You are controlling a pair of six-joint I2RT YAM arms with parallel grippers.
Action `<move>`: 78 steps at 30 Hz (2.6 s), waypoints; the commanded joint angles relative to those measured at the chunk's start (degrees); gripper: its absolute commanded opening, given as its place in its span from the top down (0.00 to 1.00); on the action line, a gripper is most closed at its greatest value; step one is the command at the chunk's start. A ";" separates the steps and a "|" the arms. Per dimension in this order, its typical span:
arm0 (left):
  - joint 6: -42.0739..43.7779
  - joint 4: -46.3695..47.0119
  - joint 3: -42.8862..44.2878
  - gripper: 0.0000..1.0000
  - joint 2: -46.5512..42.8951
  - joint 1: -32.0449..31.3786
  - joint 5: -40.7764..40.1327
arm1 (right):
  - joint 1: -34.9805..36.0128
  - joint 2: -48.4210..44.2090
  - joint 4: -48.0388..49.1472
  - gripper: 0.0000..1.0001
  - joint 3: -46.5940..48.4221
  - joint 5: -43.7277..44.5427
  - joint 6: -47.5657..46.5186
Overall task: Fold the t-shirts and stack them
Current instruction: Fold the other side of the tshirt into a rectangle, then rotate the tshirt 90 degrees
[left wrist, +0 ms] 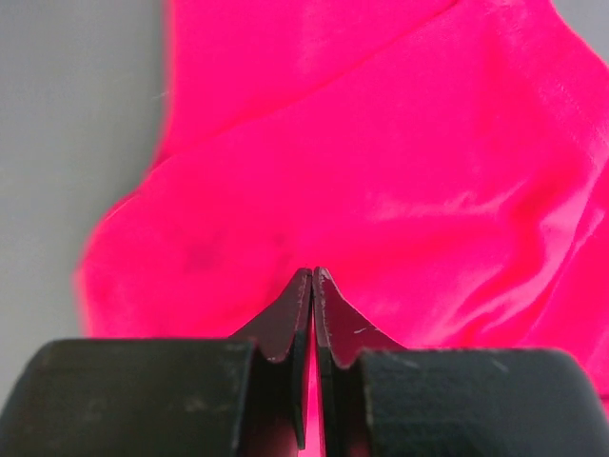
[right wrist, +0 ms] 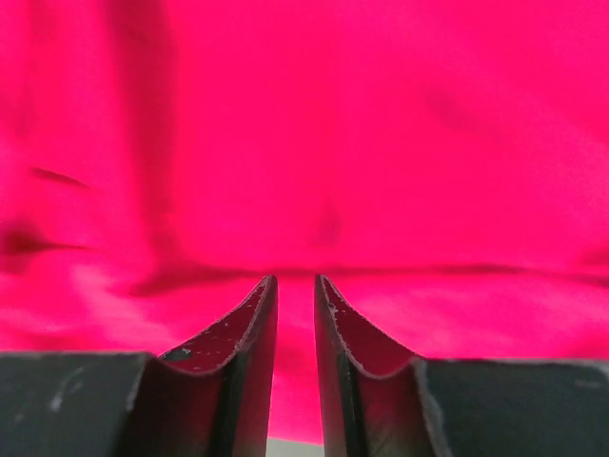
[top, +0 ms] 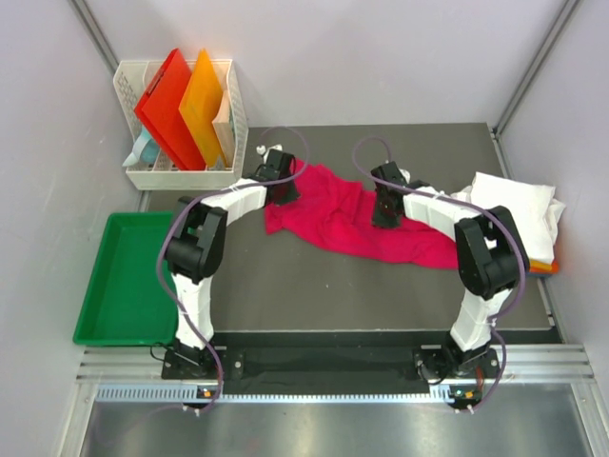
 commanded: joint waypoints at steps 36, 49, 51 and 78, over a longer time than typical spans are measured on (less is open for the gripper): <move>-1.41 -20.08 15.09 0.96 16.29 9.94 -2.99 | -2.48 -3.92 -2.59 0.80 -14.14 0.17 3.47; -0.62 -19.02 5.40 0.96 6.44 15.48 -6.50 | -2.65 -15.43 -3.29 0.73 -7.02 2.80 0.30; -0.53 -19.28 5.40 0.96 6.18 15.66 -6.95 | -2.65 -15.87 -3.29 0.73 -6.58 2.80 0.12; -5.80 -13.04 -17.97 1.00 -24.58 -3.85 -7.30 | -14.25 17.85 -12.16 1.00 32.26 6.76 -4.27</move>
